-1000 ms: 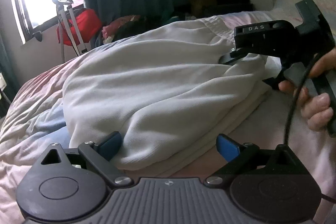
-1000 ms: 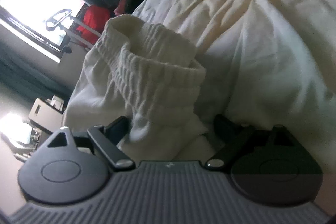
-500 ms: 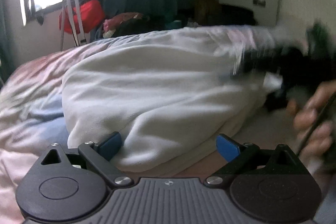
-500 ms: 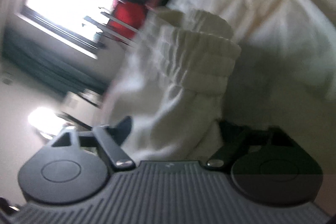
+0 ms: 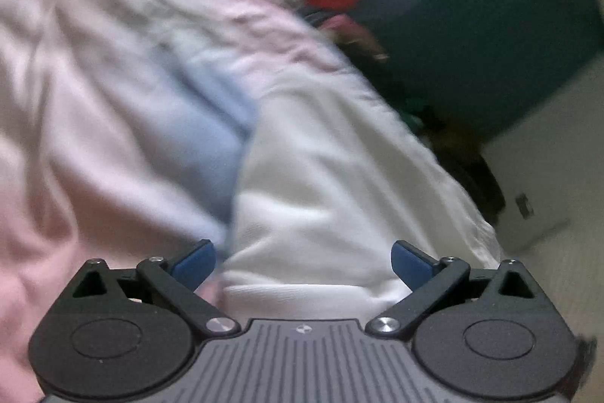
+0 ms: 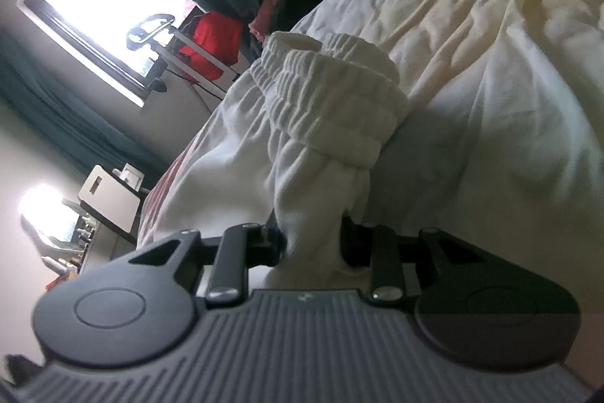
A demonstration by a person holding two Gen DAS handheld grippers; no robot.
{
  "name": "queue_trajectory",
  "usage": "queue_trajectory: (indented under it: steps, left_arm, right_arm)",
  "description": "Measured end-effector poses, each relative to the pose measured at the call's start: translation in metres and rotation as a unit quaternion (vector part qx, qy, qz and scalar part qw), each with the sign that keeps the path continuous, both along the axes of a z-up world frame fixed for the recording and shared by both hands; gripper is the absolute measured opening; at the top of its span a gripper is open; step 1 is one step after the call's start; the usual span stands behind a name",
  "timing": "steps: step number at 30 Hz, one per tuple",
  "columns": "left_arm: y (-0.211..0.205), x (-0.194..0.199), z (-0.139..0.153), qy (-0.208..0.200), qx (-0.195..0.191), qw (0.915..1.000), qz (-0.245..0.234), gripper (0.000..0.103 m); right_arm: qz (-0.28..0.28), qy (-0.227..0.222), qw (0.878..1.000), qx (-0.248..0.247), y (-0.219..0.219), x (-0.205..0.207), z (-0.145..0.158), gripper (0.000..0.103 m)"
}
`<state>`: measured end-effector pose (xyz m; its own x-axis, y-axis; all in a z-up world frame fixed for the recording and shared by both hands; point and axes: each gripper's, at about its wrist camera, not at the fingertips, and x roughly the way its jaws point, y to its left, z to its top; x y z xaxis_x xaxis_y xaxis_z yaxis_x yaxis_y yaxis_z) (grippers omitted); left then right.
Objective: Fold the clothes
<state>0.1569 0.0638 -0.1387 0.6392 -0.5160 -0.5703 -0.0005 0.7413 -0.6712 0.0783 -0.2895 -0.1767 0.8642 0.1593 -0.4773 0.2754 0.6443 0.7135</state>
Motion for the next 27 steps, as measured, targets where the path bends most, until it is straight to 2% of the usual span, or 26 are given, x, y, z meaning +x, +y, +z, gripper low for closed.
queue_trajectory:
  steps: [2, 3, 5, 6, 9, 10, 13, 16, 21, 23, 27]
  left_arm:
    - [0.008, 0.002, -0.008, 0.012, -0.03, 0.9994, 0.01, 0.095]
    - [0.01, 0.002, -0.008, 0.01, -0.039, 0.9991, 0.013, 0.091]
    - [0.012, 0.001, -0.007, 0.012, -0.059, 0.9981, 0.005, 0.087]
    - [0.012, 0.0, -0.006, 0.013, -0.063, 0.998, -0.001, 0.088]
    - [0.009, -0.005, 0.0, -0.002, -0.037, 0.9993, -0.007, 0.079]
    - [0.009, -0.008, 0.002, -0.009, -0.032, 0.9994, -0.005, 0.068]
    - [0.005, -0.014, 0.013, -0.034, -0.026, 0.999, -0.008, 0.048]
    - [0.004, -0.018, 0.032, -0.068, -0.029, 0.997, -0.023, 0.037]
    - [-0.017, -0.021, 0.084, -0.121, -0.03, 0.9904, -0.059, 0.03]
    - [-0.038, -0.013, 0.106, -0.137, -0.034, 0.9874, -0.07, 0.029]
    - [-0.106, 0.03, 0.145, -0.141, -0.033, 0.9857, -0.086, 0.025]
  right_arm:
    - [-0.001, 0.002, 1.0, 0.003, 0.0, 0.001, -0.002, 0.031]
    - [-0.002, 0.003, 1.0, 0.004, 0.001, 0.002, -0.002, 0.031]
    - [-0.002, 0.003, 1.0, 0.002, 0.002, 0.001, -0.001, 0.031]
    - [-0.003, 0.003, 1.0, 0.001, 0.002, 0.001, -0.001, 0.031]
    - [-0.005, -0.004, 1.0, -0.009, 0.006, 0.0, 0.004, 0.03]
    - [-0.007, -0.007, 1.0, -0.011, 0.007, -0.001, 0.006, 0.029]
    - [-0.014, -0.021, 1.0, -0.009, 0.009, -0.005, 0.014, 0.027]
    - [-0.016, -0.039, 0.999, -0.012, 0.009, -0.01, 0.03, 0.026]
    - [-0.023, -0.055, 0.998, -0.023, -0.002, -0.019, 0.062, 0.025]
    - [-0.032, -0.066, 0.997, -0.023, -0.013, -0.022, 0.078, 0.025]
    - [-0.053, -0.08, 0.994, -0.05, -0.05, -0.009, 0.114, 0.025]
